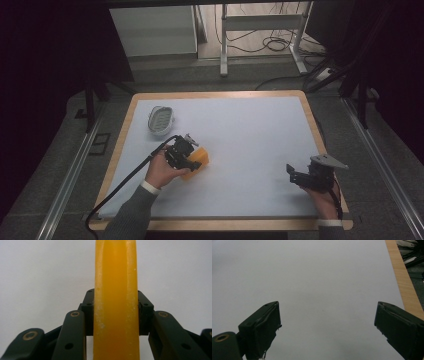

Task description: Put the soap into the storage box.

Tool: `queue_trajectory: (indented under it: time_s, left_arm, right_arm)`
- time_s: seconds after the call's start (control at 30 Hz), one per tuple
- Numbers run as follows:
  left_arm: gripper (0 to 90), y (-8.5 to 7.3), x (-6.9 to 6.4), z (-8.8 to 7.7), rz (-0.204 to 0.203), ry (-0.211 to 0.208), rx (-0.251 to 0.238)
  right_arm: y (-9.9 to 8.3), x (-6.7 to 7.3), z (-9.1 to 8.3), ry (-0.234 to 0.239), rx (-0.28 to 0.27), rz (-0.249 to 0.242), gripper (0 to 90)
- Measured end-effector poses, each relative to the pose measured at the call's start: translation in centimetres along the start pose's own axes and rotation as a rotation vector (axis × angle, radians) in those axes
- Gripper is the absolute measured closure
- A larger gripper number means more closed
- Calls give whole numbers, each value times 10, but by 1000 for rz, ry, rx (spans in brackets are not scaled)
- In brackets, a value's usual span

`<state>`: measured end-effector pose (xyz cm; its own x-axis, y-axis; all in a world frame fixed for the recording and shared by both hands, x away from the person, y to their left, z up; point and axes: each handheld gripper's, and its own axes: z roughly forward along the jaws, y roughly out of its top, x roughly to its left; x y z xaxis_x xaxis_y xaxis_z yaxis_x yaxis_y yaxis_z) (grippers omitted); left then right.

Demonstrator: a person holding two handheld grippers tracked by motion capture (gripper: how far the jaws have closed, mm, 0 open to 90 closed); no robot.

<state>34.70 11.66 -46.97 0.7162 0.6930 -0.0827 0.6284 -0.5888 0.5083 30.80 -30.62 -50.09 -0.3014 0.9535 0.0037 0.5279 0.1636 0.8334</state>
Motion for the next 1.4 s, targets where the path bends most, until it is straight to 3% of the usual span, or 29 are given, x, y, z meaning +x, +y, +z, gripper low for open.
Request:
queue_trajectory:
  time_s: [0.27,0.77,1.4]
  left_arm:
    - [612,-2,9,-18,-22,9,-44]
    - [612,1,12,-26,-23,12,-77]
    - [612,4,22,-34,-35,28,-85]
  right_arm:
    - [1,-2,-2,-5,-4,9,68]
    - [0,-3,-1,-12,-1,12,68]
    - [-1,-3,0,-19,3,14,68]
